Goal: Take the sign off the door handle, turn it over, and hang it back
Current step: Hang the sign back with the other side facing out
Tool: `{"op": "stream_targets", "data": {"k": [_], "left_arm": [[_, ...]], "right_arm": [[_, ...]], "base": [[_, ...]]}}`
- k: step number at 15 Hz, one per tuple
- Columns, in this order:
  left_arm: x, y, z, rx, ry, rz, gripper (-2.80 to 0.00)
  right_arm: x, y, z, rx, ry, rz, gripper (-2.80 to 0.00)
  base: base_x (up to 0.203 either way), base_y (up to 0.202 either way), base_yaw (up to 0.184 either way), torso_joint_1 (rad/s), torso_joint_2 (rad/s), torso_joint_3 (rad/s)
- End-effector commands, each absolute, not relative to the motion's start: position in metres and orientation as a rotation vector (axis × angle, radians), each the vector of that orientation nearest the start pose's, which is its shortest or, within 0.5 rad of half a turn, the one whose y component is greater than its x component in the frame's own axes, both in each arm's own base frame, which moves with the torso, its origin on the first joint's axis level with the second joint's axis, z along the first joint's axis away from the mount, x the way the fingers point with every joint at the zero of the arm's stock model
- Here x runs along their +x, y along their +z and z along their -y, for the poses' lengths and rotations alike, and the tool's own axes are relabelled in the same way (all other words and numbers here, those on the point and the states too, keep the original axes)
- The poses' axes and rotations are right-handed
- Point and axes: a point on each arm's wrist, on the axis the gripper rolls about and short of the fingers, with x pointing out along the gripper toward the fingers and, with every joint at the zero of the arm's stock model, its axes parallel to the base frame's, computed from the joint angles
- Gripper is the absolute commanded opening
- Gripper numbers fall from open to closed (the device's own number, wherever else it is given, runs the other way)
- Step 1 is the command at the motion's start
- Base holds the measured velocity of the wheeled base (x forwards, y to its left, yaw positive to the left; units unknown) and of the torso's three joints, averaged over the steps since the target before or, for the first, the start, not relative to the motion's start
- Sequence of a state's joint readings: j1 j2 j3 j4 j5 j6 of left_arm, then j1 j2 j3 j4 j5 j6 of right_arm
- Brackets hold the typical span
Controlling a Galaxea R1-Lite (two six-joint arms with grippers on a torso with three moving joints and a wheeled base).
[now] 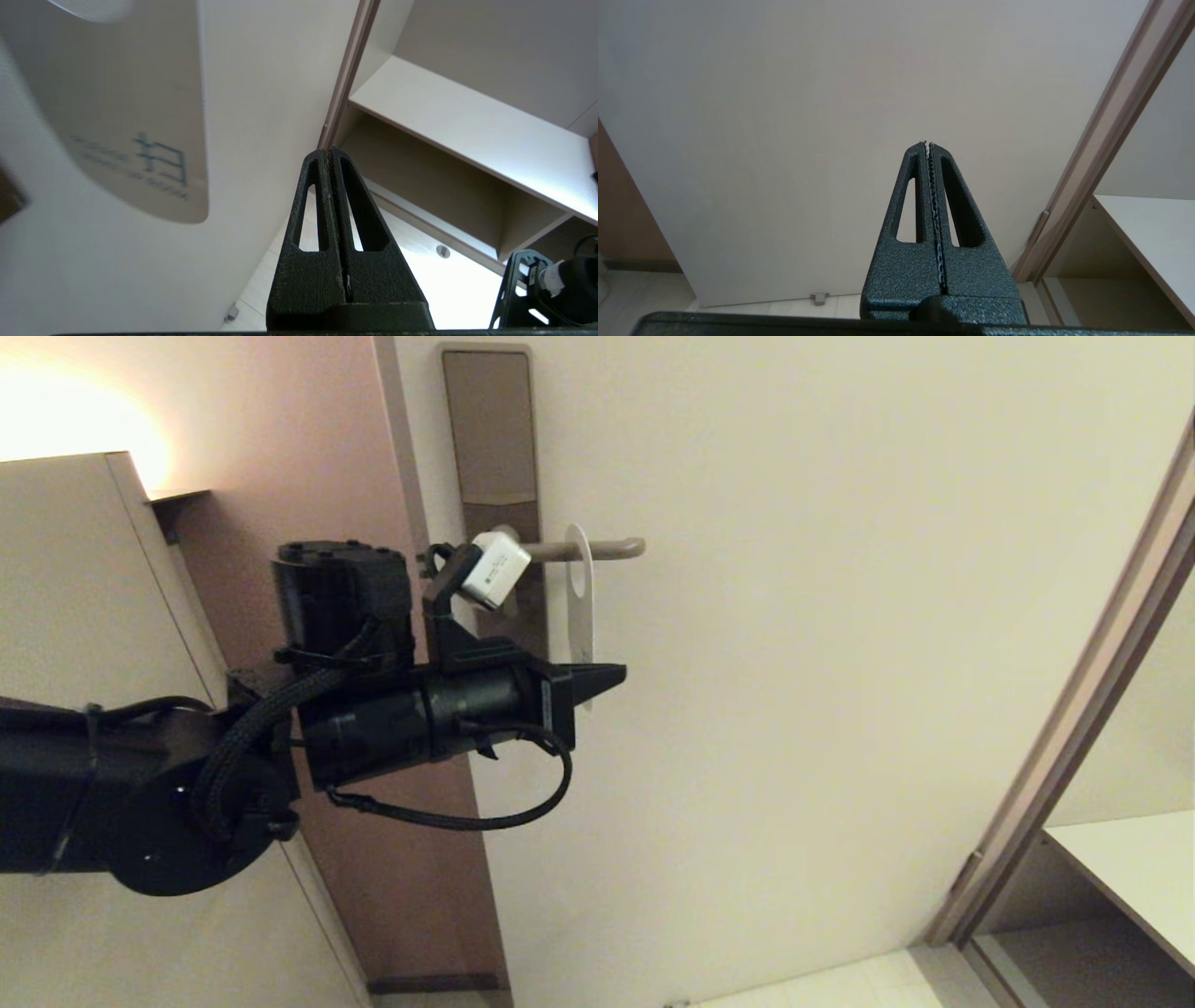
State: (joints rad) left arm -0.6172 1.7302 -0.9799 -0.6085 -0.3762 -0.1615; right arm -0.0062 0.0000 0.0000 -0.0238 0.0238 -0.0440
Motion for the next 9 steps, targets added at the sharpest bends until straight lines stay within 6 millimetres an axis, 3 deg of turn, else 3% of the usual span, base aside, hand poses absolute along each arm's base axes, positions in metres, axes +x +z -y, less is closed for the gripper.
{"op": "stream_targets", "data": {"k": [1, 5, 9], "left_arm": [[0.271, 0.206, 0.207, -0.126, -0.983, -0.259, -2.80], [0.281, 0.200, 0.221, -0.117, -0.947, -0.256, -2.80], [0.280, 0.202, 0.221, -0.112, -0.885, -0.243, -2.80]], "right_arm": [[-0.023, 0.078, -0.001, -0.045, 0.018, 0.023, -2.80], [-0.023, 0.078, -0.001, -0.045, 0.016, 0.023, -2.80], [-0.023, 0.078, -0.001, -0.045, 0.016, 0.023, -2.80]], "base": [[0.000, 0.000, 0.000, 0.000, 0.00, 0.000], [0.000, 0.000, 0.000, 0.000, 0.00, 0.000], [0.000, 0.000, 0.000, 0.000, 0.00, 0.000]]}}
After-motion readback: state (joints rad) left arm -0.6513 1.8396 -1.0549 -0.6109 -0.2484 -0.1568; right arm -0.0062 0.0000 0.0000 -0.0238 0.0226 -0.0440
